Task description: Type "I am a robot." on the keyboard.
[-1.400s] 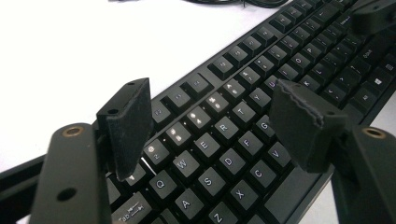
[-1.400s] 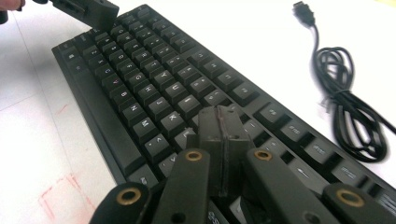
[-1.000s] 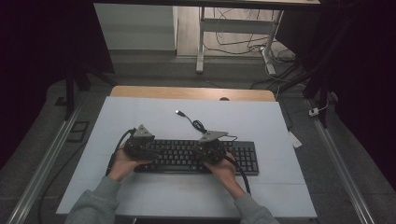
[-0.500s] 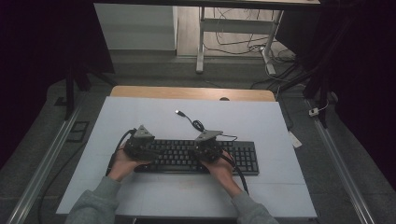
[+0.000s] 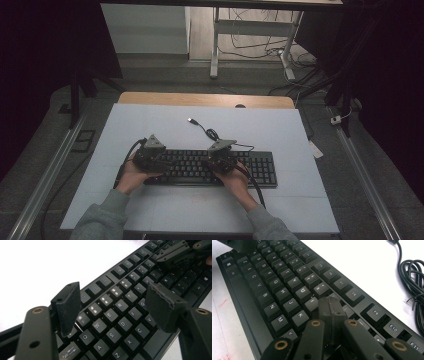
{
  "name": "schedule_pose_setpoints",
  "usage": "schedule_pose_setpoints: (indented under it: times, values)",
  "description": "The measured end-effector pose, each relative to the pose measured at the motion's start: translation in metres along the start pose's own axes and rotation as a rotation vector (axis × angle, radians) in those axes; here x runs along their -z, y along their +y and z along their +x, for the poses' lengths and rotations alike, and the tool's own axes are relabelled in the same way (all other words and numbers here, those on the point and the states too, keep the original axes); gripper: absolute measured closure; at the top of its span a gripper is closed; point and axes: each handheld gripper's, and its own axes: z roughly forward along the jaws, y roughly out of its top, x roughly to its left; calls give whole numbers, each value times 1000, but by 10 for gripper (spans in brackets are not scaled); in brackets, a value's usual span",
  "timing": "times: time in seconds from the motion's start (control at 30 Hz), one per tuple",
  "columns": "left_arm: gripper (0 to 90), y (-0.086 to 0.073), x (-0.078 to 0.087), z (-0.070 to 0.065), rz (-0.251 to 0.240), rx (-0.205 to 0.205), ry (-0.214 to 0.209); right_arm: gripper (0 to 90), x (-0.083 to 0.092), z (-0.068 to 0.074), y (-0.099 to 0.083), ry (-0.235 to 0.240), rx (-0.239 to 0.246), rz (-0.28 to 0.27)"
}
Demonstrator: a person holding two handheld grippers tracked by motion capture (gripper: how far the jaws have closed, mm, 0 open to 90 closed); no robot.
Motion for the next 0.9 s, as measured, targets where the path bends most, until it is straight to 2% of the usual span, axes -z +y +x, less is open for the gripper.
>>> schedule_pose_setpoints:
  times: [0.17,0.4,0.53,0.7,0.9]
  values:
    - [293,0,2,1,-8,4,2,897,5,1,2,-14,10,-24]
    - [293,-1,4,3,-17,13,6,894,21,-6,-1,-1,-29,-65]
    - [294,-1,4,3,-18,13,7,736,32,-7,-6,17,-27,-107]
    - [293,-1,4,3,-16,13,8,567,45,-6,-12,7,-16,-126]
    - [292,-1,3,3,-15,17,9,461,59,-9,-22,-6,-29,-139]
